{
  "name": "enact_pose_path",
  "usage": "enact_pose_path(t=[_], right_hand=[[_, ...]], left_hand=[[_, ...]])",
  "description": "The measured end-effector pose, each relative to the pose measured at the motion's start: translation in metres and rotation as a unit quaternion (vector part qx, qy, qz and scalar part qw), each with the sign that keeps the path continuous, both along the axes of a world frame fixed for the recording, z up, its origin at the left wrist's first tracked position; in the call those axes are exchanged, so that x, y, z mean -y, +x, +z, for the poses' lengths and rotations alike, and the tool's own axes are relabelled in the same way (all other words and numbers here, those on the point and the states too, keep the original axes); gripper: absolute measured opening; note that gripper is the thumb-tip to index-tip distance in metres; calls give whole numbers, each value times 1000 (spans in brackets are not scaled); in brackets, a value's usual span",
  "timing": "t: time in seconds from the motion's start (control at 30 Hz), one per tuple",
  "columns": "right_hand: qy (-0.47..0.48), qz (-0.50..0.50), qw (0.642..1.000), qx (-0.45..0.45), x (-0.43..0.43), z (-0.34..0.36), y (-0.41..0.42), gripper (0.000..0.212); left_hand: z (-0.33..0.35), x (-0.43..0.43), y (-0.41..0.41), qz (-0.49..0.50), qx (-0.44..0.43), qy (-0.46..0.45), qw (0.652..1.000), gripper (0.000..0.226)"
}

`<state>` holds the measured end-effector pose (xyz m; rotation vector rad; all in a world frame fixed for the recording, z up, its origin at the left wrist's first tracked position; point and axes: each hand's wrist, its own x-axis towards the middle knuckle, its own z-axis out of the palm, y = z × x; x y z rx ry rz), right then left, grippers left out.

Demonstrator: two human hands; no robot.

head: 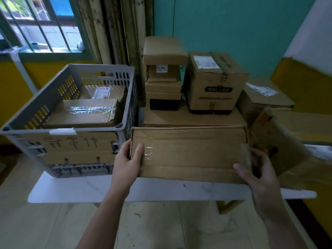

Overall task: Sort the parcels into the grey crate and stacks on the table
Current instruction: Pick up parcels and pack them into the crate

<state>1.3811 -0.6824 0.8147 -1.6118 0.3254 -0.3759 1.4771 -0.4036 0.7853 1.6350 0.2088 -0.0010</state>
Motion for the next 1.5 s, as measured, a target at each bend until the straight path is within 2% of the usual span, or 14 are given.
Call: enact_pose_path(t=[0.13, 0.23, 0.37, 0.43, 0.53, 0.6, 0.87, 0.97, 1.07, 1.23, 1.33, 1.37, 1.43, 1.5], right_hand=[[-40, 22, 999, -8, -3, 6, -10, 72], [-94, 7, 995, -11, -9, 10, -14, 89], [-70, -94, 993, 7, -19, 21, -14, 54], [-89, -127, 988, 14, -25, 26, -14, 50], [-115, -150, 982, 8, -30, 32, -14, 69], [-125, -159, 979, 4, -30, 35, -14, 71], [-108, -125, 986, 1, -35, 48, -9, 43], [-81, -113, 990, 8, -40, 61, -9, 31], [-45, -84, 995, 26, -47, 76, -8, 28], [3, -28, 998, 58, -60, 92, 6, 39], [26, 18, 996, 78, -75, 99, 24, 74], [29, 31, 996, 80, -83, 103, 31, 74], [20, 50, 995, 82, -100, 110, 46, 43], [8, 68, 994, 83, -118, 114, 62, 28]], left_hand=[[3, -10, -6, -22, 11, -89, 996, 67], [5, -21, -9, -108, 67, -121, 984, 68], [10, -22, -8, -222, 91, -102, 965, 80], [14, -16, -9, -200, 86, -87, 972, 80], [16, -9, -9, -132, 93, -63, 985, 75], [20, -9, -10, -103, 92, -58, 989, 69], [34, -32, -7, -103, 101, -108, 984, 56], [42, -44, -6, -121, 102, -144, 977, 62], [54, -60, -7, -127, 127, -128, 975, 75], [62, -90, -4, -71, 145, -157, 974, 83], [71, -108, -2, -23, 161, -144, 976, 75], [75, -115, -1, 0, 168, -138, 976, 71], [84, -126, 2, 48, 176, -129, 975, 69], [92, -136, 8, 97, 195, -114, 969, 62]])
